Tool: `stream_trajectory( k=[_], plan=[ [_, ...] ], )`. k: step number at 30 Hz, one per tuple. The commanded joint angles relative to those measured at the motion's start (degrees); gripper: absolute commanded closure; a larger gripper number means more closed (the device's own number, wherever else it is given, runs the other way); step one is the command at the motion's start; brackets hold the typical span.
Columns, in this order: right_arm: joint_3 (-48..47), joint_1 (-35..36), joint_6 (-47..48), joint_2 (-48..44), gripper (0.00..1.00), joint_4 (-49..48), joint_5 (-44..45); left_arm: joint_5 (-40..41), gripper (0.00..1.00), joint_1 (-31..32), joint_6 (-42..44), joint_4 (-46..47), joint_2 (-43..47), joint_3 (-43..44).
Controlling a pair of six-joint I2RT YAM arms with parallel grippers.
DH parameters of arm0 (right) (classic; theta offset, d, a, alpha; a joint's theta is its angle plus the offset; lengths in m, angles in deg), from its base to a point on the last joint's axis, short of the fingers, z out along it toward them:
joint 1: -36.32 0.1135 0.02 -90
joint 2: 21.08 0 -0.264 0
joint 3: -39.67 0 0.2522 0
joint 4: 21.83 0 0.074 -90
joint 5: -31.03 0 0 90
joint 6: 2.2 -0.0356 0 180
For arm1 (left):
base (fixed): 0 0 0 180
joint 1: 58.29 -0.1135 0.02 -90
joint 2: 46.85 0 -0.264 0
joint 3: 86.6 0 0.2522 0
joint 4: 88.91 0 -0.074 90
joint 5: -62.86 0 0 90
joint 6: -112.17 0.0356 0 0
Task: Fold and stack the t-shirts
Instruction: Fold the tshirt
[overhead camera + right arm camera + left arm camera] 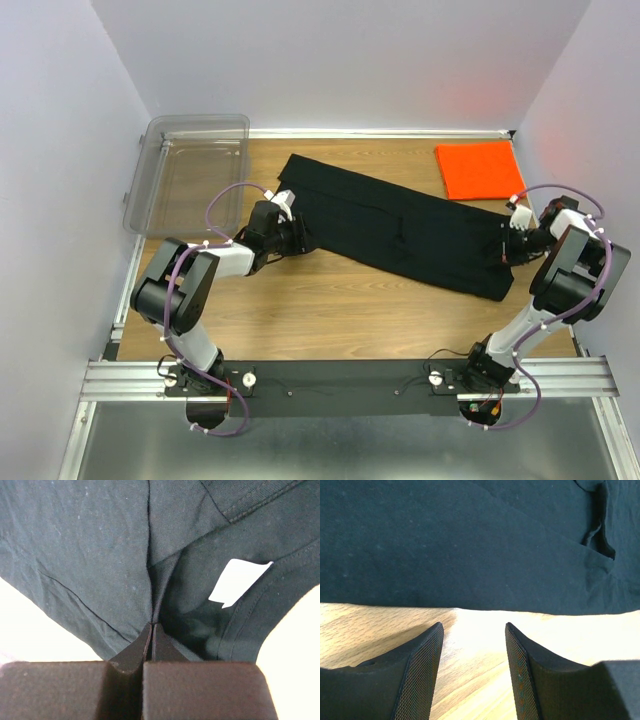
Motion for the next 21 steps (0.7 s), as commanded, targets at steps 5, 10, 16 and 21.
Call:
stream_trajectory(
  k=[5, 10, 16, 21],
  plan=[
    [-2.13, -0.09, -0.18, -0.7, 0.8, -0.96, 2.4, 0.68, 0.4, -0.02, 0.09, -0.56, -1.14, 1.22],
    [-2.83, -0.18, -2.37, -3.77, 0.65, -2.89, 11.09, 1.12, 0.4, -0.02, 0.17, -0.91, -0.96, 1.39],
    [-2.84, -0.18, 2.35, -8.7, 0.59, 4.82, 13.23, 2.35, 0.39, -0.02, 0.53, -1.26, 1.41, 1.22],
    [1.29, -0.18, 12.64, -10.1, 0.58, 14.5, 15.42, 1.65, 0.39, -0.02, 0.44, -0.83, 1.15, 0.78]
  ],
)
